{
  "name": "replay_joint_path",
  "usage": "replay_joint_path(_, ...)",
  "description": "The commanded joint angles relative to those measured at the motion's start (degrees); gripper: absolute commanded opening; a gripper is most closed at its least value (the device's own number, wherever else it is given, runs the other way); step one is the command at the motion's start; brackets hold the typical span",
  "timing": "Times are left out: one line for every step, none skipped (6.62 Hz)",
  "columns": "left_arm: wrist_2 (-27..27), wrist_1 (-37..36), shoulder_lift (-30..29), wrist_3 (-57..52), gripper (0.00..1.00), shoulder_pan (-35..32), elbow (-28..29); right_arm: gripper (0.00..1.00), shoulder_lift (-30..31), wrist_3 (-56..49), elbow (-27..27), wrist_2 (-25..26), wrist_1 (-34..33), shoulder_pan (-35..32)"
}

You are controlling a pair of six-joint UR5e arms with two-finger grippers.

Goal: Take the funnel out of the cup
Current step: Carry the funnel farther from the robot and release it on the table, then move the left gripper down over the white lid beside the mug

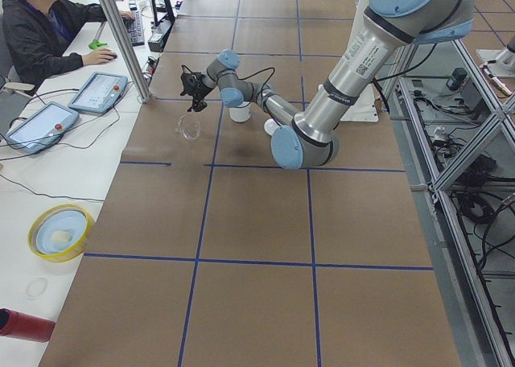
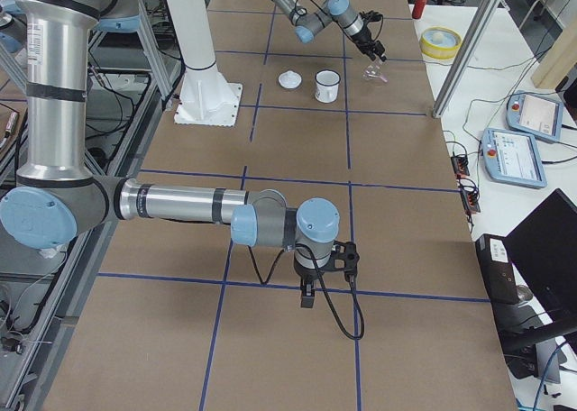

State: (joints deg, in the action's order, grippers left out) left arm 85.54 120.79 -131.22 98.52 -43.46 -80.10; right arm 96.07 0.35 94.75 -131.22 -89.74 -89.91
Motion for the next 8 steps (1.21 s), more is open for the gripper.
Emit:
replay_joint_path(9.4,-23.0,3.7,-13.2,1.00,-2.0,-22.1,1.00,0.0,0.0,0.0,0.0,0.0,0.0)
replay_joint_path(11.2,-33.3,6.8,-20.0,1.00,-2.2,-32.4,1.00,0.0,0.0,0.0,0.0,0.0,0.0)
replay_joint_path(15.4,-40.2,7.9,-26.2,1.00,-2.8,-36.5,1.00,0.0,0.0,0.0,0.0,0.0,0.0)
replay_joint_path(19.4,-41.4,9.9,-31.7,1.00,-2.4,-38.4,1.00,0.0,0.0,0.0,0.0,0.0,0.0)
replay_joint_path(20.1,-41.5,13.1,-31.3,1.00,2.2,-41.2,1.00,0.0,0.0,0.0,0.0,0.0,0.0)
replay_joint_path(19.7,-41.3,15.8,-28.9,1.00,6.9,-41.7,1.00,0.0,0.0,0.0,0.0,0.0,0.0)
replay_joint_path(19.5,-41.2,16.2,-24.9,1.00,11.9,-40.9,1.00,0.0,0.0,0.0,0.0,0.0,0.0)
replay_joint_path(18.5,-41.1,16.3,-22.5,1.00,15.7,-40.0,1.00,0.0,0.0,0.0,0.0,0.0,0.0)
